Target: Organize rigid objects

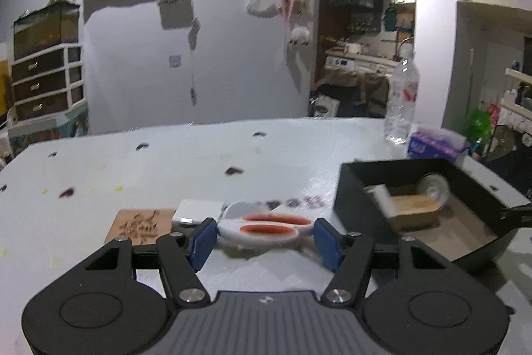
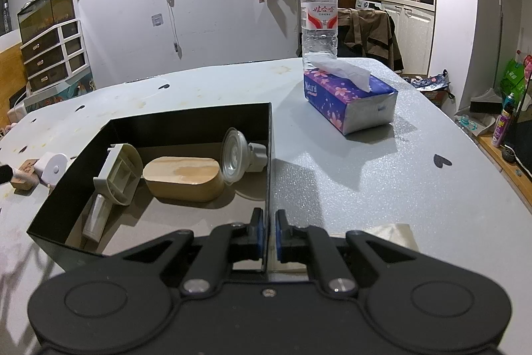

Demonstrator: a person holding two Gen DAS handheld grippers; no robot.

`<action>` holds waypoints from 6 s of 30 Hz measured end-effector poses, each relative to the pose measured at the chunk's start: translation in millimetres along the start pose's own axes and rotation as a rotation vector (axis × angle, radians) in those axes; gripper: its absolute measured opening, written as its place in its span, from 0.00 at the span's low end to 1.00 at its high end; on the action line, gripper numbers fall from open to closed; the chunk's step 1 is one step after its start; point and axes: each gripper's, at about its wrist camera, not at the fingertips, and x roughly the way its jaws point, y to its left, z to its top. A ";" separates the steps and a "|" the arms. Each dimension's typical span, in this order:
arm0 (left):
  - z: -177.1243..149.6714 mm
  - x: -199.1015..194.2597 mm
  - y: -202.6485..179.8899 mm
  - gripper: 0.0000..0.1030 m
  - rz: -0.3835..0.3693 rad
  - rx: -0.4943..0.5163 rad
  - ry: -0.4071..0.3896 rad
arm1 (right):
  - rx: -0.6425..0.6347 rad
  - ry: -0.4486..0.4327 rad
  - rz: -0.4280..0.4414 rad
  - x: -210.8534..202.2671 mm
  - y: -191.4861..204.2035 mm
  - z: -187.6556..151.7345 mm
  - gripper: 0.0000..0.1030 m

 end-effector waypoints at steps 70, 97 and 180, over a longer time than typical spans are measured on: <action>-61.7 25.9 3.7 0.68 -0.022 0.056 0.166 | 0.001 -0.011 0.014 -3.8 -0.8 -1.1 0.07; -4.8 -15.0 -19.7 0.61 -0.072 0.049 -0.028 | 0.002 -0.009 0.015 -3.6 -0.2 -0.5 0.06; -5.8 -13.0 -36.0 1.00 -0.272 0.015 0.123 | 0.006 0.008 0.018 -1.9 -1.7 1.1 0.06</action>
